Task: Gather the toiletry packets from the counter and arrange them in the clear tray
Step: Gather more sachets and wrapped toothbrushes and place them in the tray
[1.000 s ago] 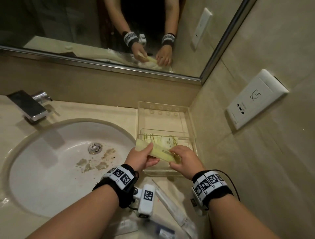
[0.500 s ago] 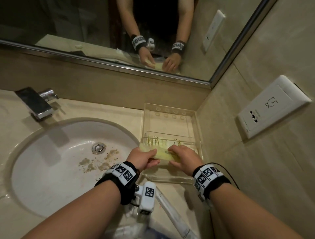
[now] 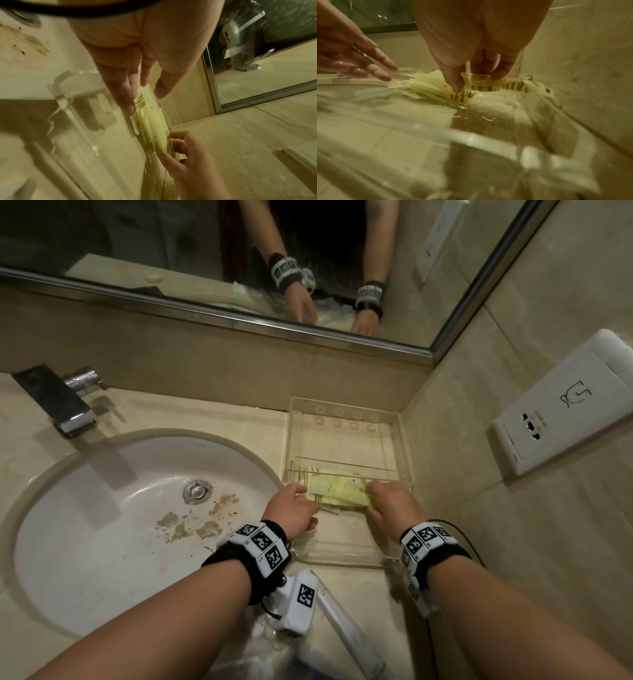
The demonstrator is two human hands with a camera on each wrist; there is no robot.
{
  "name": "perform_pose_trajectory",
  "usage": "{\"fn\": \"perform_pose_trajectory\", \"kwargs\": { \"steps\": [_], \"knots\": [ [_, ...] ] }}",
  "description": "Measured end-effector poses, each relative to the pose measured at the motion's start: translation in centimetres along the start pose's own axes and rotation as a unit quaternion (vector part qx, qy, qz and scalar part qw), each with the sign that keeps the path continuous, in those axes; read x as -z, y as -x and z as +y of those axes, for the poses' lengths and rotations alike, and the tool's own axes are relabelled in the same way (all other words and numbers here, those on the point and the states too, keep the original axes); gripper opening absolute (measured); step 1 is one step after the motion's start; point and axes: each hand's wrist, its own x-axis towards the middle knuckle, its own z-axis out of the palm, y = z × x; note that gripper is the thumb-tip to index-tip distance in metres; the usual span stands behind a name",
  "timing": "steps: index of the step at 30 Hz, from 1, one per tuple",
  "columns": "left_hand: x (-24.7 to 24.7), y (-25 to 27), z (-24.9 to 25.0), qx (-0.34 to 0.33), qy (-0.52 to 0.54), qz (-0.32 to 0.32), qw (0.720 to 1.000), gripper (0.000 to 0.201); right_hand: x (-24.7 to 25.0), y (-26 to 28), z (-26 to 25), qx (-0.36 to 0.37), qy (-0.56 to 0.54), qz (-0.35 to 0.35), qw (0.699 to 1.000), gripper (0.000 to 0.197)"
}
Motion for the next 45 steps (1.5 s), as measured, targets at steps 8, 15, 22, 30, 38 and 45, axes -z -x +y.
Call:
{"fn": "perform_pose_trajectory", "kwargs": {
  "steps": [8, 15, 22, 30, 38, 45],
  "knots": [
    [-0.7, 0.3, 0.0, 0.001, -0.043, -0.024, 0.999, 0.034, -1.1, -0.7, -0.8, 0.023, 0.001, 0.060, 0.998, 0.028],
    [-1.5, 0.3, 0.2, -0.001, -0.065, -0.021, 0.998, 0.037, -2.6, -0.1, -1.4, 0.034, -0.013, 0.105, 0.994, 0.034],
    [-1.9, -0.2, 0.6, -0.041, -0.118, 0.011, 0.992, 0.045, -2.4, -0.1, -1.6, -0.008, 0.015, 0.125, 0.992, 0.024],
    [-1.6, -1.2, 0.7, -0.074, -0.236, -0.019, 0.969, 0.057, -2.4, -0.7, -2.3, -0.042, 0.005, 0.127, 0.991, 0.027],
    [-2.1, -1.4, 0.5, -0.107, -0.314, -0.013, 0.943, 0.060, -3.6, -1.1, -1.5, -0.034, -0.061, 0.146, 0.987, 0.010],
    [-2.1, -1.3, 0.2, -0.122, -0.344, 0.003, 0.931, 0.020, -2.8, 0.2, -2.9, 0.010, -0.017, 0.140, 0.990, 0.012]
  ]
}}
